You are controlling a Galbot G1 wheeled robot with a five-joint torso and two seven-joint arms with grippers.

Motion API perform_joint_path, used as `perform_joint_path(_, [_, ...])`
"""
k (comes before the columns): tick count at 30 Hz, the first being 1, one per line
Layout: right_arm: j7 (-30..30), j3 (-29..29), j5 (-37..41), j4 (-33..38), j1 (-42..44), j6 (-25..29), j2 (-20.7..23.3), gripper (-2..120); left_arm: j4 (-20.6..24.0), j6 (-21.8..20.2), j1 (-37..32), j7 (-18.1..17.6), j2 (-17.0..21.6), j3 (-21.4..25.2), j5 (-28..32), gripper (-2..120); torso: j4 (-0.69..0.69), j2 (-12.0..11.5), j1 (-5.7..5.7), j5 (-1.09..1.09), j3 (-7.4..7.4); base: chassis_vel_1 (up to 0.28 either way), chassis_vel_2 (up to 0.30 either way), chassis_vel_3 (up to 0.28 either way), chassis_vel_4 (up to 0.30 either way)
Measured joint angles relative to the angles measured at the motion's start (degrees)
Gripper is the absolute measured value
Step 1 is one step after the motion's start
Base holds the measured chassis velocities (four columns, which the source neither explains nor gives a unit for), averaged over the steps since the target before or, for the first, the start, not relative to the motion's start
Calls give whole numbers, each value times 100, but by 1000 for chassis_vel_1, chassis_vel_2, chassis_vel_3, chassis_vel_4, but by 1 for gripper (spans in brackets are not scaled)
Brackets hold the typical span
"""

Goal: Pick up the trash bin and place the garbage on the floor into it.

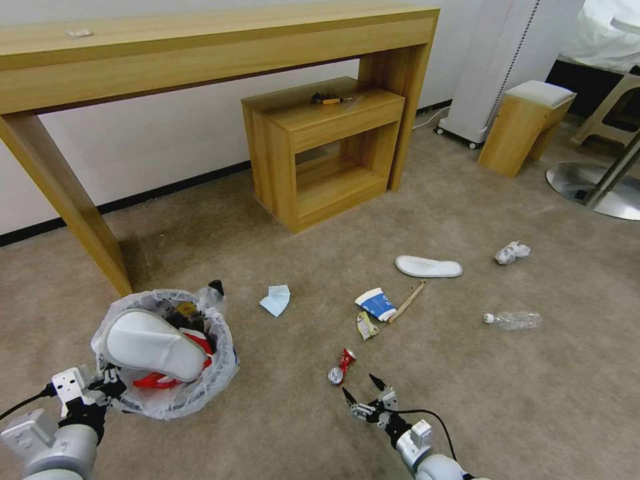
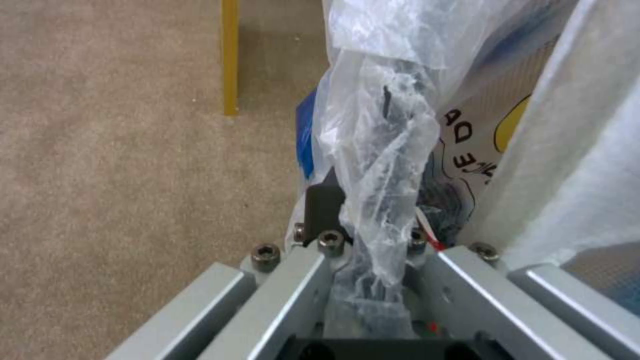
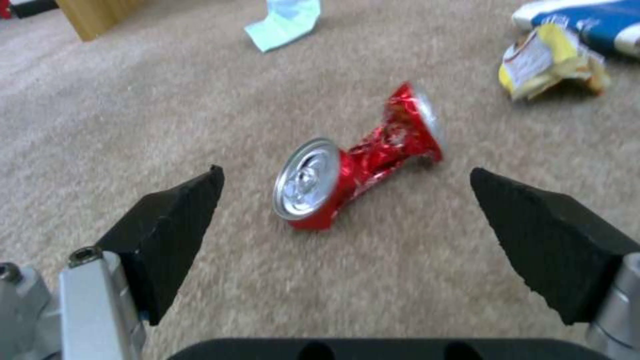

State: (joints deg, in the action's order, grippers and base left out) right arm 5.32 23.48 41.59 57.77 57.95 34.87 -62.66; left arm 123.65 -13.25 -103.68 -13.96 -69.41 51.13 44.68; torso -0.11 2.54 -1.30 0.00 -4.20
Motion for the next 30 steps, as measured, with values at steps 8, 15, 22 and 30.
perform_joint_path(8, [5,40,-45,-123,-19,0,-208,94,80,12,-77,9,-4,8,-13,0,0,0,0,-1,0,0,0,0,0])
perform_joint_path(15, [5,55,-40,-187,-20,1,-271,94,102,20,-87,18,-32,10,-16,0,1,0,0,0,0,0,0,0,0])
perform_joint_path(22, [30,53,21,-351,-98,2,-309,94,114,22,-88,26,-40,2,-19,0,1,0,0,0,0,0,0,0,0])
perform_joint_path(30, [93,55,57,-635,-189,2,-491,94,125,22,-79,26,-48,-4,-18,0,0,0,0,-1,0,0,0,0,0])
